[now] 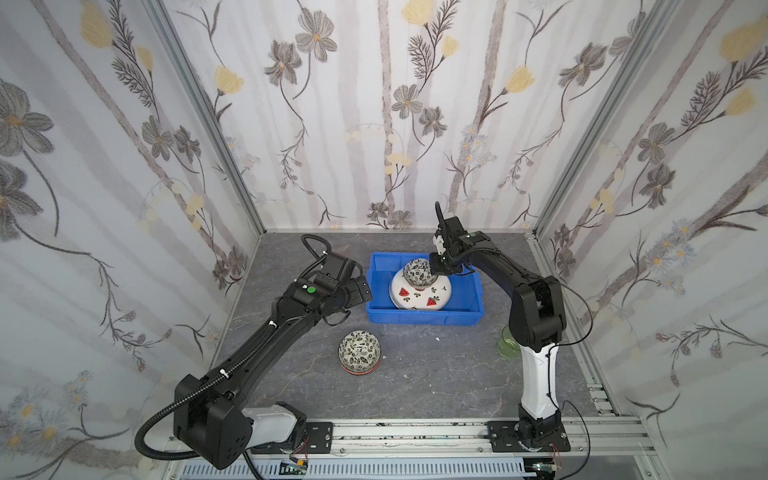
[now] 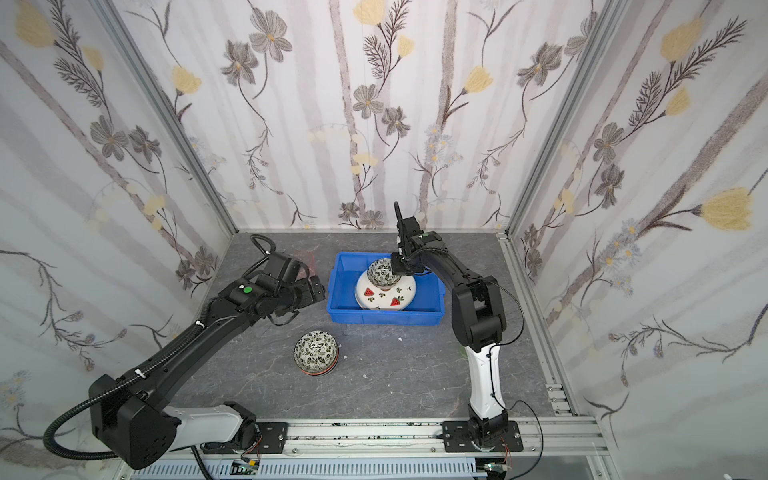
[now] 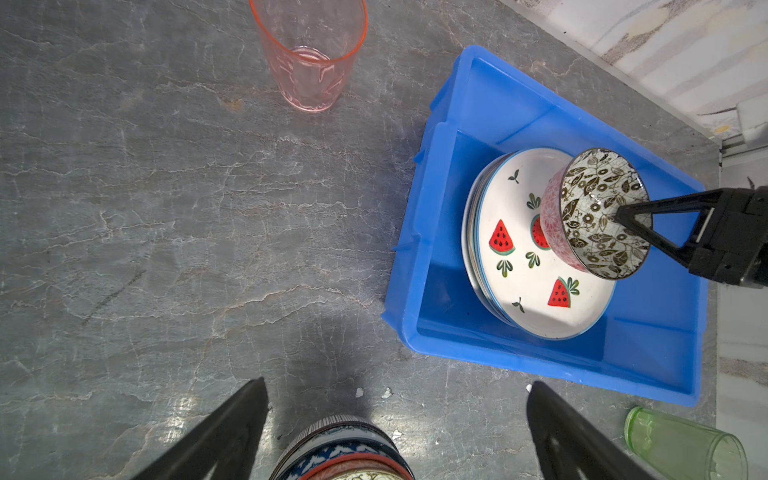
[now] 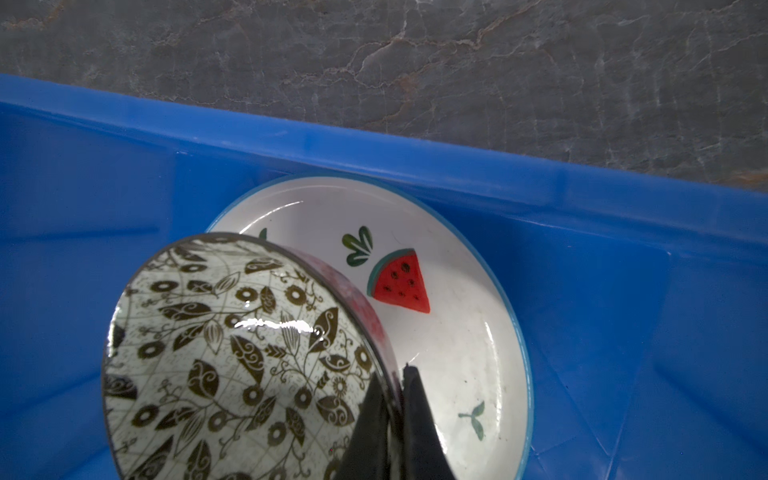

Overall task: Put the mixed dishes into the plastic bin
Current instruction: 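Lower the bowl onto the watermelon plate in the bin while the left gripper draws back, then open the right gripper and lift it out of the bin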

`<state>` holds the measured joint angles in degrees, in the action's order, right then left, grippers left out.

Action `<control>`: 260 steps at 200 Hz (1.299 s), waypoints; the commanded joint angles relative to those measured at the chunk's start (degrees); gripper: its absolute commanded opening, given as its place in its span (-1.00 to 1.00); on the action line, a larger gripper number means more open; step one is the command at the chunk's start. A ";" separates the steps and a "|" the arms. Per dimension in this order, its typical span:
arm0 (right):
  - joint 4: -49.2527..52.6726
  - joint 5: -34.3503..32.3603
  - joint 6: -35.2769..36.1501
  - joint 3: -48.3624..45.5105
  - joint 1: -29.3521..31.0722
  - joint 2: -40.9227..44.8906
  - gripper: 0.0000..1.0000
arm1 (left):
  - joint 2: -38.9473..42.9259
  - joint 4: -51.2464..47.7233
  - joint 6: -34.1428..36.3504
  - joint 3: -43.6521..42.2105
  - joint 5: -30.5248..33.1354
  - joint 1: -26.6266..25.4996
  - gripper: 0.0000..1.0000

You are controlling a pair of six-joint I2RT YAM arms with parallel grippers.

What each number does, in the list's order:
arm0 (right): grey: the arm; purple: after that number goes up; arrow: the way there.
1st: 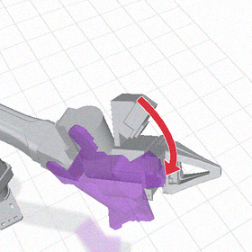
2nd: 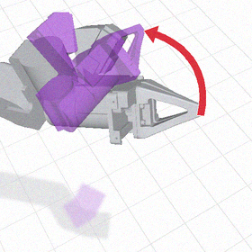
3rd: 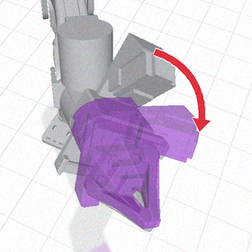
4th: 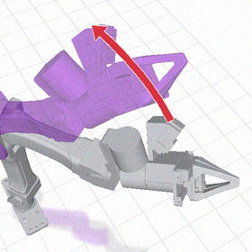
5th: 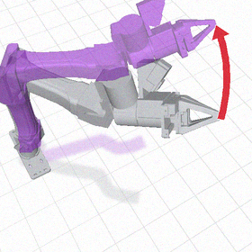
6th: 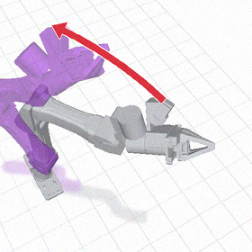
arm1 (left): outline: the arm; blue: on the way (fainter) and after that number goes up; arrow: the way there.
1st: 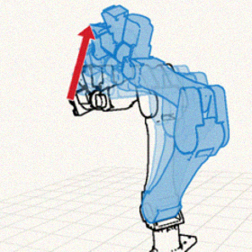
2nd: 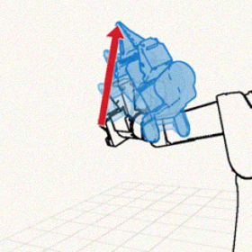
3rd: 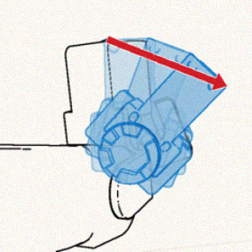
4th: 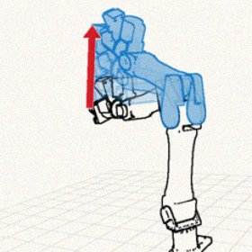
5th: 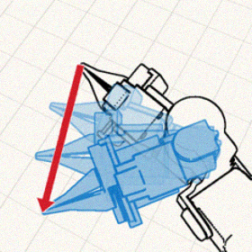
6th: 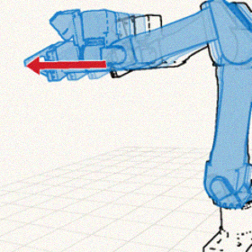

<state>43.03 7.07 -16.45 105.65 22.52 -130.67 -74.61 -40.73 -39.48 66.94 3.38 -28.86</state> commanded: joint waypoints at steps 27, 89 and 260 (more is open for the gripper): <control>-4.83 0.54 -0.77 0.56 -0.25 -0.82 -1.00 | -0.46 0.76 0.70 -0.14 0.23 0.38 1.00; -7.36 -0.30 -1.31 -0.23 -0.35 -1.00 -1.00 | -0.20 0.91 0.55 -0.83 -0.02 0.64 1.00; -11.59 -0.69 -2.10 -5.76 -0.81 3.32 -0.31 | 0.51 1.16 0.29 -1.37 -1.95 1.56 1.00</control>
<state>34.54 6.98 -18.39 100.29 21.78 -129.54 -74.59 -40.49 -39.18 65.60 1.72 -27.53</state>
